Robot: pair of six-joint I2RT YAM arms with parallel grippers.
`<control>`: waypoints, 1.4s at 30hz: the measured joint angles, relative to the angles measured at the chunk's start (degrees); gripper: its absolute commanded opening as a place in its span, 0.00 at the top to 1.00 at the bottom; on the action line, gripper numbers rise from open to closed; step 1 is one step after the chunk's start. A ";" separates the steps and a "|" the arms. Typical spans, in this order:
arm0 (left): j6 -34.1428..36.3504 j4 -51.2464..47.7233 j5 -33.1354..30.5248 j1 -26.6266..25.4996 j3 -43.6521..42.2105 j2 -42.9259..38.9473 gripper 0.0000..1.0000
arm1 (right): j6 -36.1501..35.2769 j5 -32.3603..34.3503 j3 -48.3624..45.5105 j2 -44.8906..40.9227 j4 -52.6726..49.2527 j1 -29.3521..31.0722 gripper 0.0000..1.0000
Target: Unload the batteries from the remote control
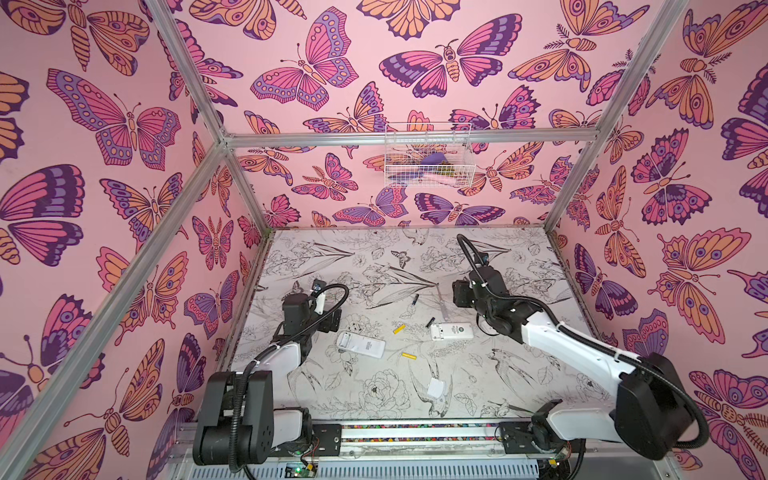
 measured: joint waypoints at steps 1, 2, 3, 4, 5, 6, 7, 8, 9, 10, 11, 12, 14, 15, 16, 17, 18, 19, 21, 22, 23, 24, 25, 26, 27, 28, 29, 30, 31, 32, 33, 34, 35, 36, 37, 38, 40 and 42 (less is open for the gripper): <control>-0.48 1.20 0.13 0.17 0.00 0.37 0.01 | -1.22 1.46 -0.42 -1.46 -0.39 -0.09 0.06; -0.85 2.47 0.33 0.28 0.02 0.81 0.00 | -2.40 2.86 -1.11 -3.04 -0.79 -0.20 0.01; -1.29 3.28 0.66 0.37 0.07 1.16 0.00 | -3.96 4.09 -1.88 -4.37 -0.96 -0.39 0.01; -1.90 4.07 0.92 0.37 0.07 1.55 0.00 | -5.75 5.42 -3.02 -6.01 -1.09 -0.74 0.01; -2.45 4.72 1.14 0.37 0.07 1.88 0.00 | -6.93 6.43 -3.98 -7.26 -1.29 -1.14 0.01; -3.21 5.42 1.31 0.37 0.07 2.21 0.00 | -8.46 7.52 -5.33 -8.85 -1.25 -1.95 0.01; -3.91 6.19 1.51 0.37 0.07 2.51 0.00 | -9.94 8.48 -6.86 -10.40 -0.94 -2.93 0.01; -4.50 6.97 1.64 0.37 0.07 2.73 0.00 | -11.28 9.18 -8.41 -11.85 -0.48 -4.02 0.01; -5.11 8.20 1.70 0.37 0.07 3.10 0.00 | -13.00 9.75 -10.56 -13.64 0.39 -5.57 0.01; -5.49 9.46 1.70 0.35 0.02 3.48 0.00 | -14.64 10.10 -12.66 -15.26 1.53 -7.08 0.01; -5.70 10.88 1.68 0.35 -0.02 3.98 0.00 | -15.96 10.27 -14.38 -16.46 2.51 -8.33 0.01; -5.92 13.00 1.62 0.35 -0.24 4.70 0.00 | -17.59 10.25 -16.76 -17.99 4.26 -10.34 0.01; -6.43 16.55 1.11 0.31 -1.01 6.14 0.00 | -19.74 9.68 -20.22 -19.65 7.15 -13.97 0.00; -6.71 17.88 0.72 0.31 -1.55 6.78 0.00 | -20.44 8.90 -21.84 -20.09 8.68 -16.39 0.00; -6.95 19.10 0.20 0.31 -2.21 7.26 0.00 | -21.07 7.80 -23.02 -20.11 10.10 -18.71 0.00; -6.99 20.31 -0.13 0.28 -2.73 7.67 0.00 | -21.31 6.82 -23.82 -19.87 11.32 -20.50 0.00; -7.10 22.23 -0.50 0.26 -3.48 8.41 0.01 | -21.49 5.62 -24.57 -19.37 12.83 -22.53 0.00; -7.21 25.05 -0.98 0.22 -4.42 9.66 0.01 | -21.55 4.46 -25.03 -18.58 14.45 -24.37 0.00; -7.43 28.22 -1.86 0.17 -5.68 12.02 0.01 | -21.66 3.21 -25.49 -16.96 17.49 -26.40 0.00; -7.69 27.36 -2.40 0.17 -5.77 12.59 0.01 | -21.73 2.64 -25.70 -16.09 19.41 -27.04 0.00; -7.85 26.82 -2.97 0.17 -5.64 12.70 0.01 | -21.81 2.08 -26.01 -15.39 21.29 -27.52 0.00; -8.04 27.17 -3.45 0.13 -5.40 12.90 0.01 | -21.90 1.25 -26.40 -14.36 23.47 -28.11 0.01; -8.28 27.67 -4.00 0.11 -5.01 13.09 0.01 | -21.88 0.11 -26.88 -13.03 25.94 -28.83 0.01; -8.41 27.50 -4.52 0.07 -4.50 13.16 0.01 | -21.88 -0.61 -27.26 -11.87 27.80 -29.44 0.01; -8.59 27.08 -4.85 0.07 -3.82 13.16 0.01 | -21.88 -1.33 -27.67 -10.23 29.81 -30.05 0.01; -8.76 27.17 -5.09 0.07 -3.41 13.16 0.01 | -21.84 -1.84 -28.06 -8.66 31.69 -30.47 0.01; -8.94 27.69 -5.38 0.07 -3.26 13.18 0.01 | -21.79 -2.21 -28.46 -6.93 33.46 -30.75 0.01; -9.14 28.04 -5.62 0.07 -3.23 13.18 0.01 | -21.70 -2.62 -28.87 -5.33 35.12 -30.88 0.01; -9.29 27.98 -5.79 0.07 -3.17 13.18 0.01 | -21.66 -2.89 -29.18 -4.13 36.37 -30.93 0.01; -9.35 27.71 -5.92 0.07 -3.13 13.18 0.01 | -21.59 -3.34 -29.51 -2.67 38.03 -30.93 0.01; -9.40 27.65 -6.08 0.07 -3.13 13.18 0.01 | -21.44 -3.78 -29.73 -1.40 39.67 -30.93 0.02; -9.46 27.76 -6.12 0.07 -3.13 13.18 0.01 | -21.42 -4.26 -29.90 -0.35 41.27 -30.93 0.02; -9.51 27.96 -6.19 0.07 -3.13 13.20 0.01 | -21.40 -4.81 -30.16 1.11 43.58 -30.95 0.02; -9.53 28.02 -6.29 0.07 -3.13 13.18 0.01 | -21.40 -5.53 -30.42 2.82 46.16 -30.95 0.02; -9.53 27.91 -6.34 0.07 -3.13 13.18 0.01 | -21.40 -6.03 -30.56 4.15 47.76 -30.95 0.02; -9.53 27.78 -6.36 0.07 -3.13 13.18 0.01 | -21.42 -6.56 -30.60 5.73 49.22 -30.95 0.02; -9.53 27.89 -6.45 0.07 -3.13 13.18 0.01 | -21.46 -7.61 -30.62 8.72 51.89 -30.97 0.01; -9.53 27.91 -6.47 0.07 -3.13 13.18 0.01 | -21.73 -9.09 -30.62 11.93 55.39 -30.97 0.00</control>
